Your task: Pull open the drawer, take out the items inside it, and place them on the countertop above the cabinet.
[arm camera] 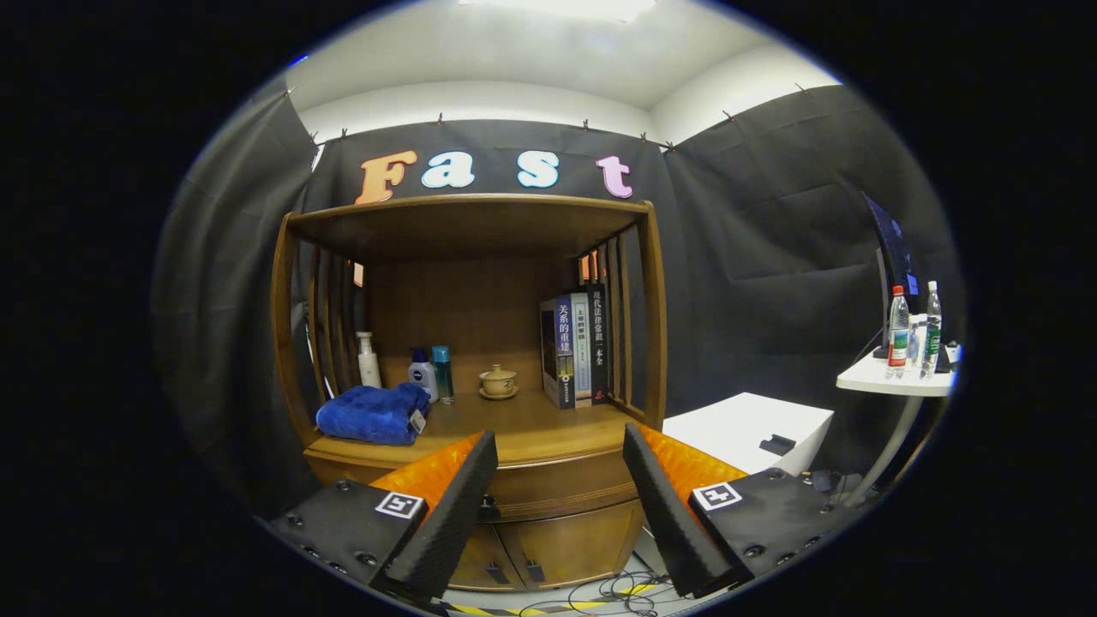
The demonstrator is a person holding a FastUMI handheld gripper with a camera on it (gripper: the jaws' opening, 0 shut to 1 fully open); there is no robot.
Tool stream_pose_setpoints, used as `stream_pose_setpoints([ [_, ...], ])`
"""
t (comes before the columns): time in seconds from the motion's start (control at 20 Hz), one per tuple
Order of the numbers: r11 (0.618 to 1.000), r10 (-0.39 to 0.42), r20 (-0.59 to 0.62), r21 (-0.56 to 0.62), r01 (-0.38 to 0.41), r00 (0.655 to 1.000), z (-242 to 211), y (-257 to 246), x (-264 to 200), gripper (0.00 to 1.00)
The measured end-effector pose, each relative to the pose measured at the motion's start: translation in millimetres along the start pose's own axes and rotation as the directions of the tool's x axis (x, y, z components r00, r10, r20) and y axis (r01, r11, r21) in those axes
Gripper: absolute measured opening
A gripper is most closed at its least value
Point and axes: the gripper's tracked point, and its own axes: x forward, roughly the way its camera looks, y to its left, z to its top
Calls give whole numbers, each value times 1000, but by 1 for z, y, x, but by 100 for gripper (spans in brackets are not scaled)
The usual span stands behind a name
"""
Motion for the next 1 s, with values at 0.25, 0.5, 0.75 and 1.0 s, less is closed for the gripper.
stream_pose_setpoints([
  [0.25,999,39,6,25,-39,999,-46,7,34,98],
  [0.5,996,83,-8,21,-82,997,-93,21,73,98],
  [0.75,990,143,-72,-4,-144,987,-142,47,100,98],
  [1.0,985,169,-123,1,-171,978,-177,61,117,98],
])
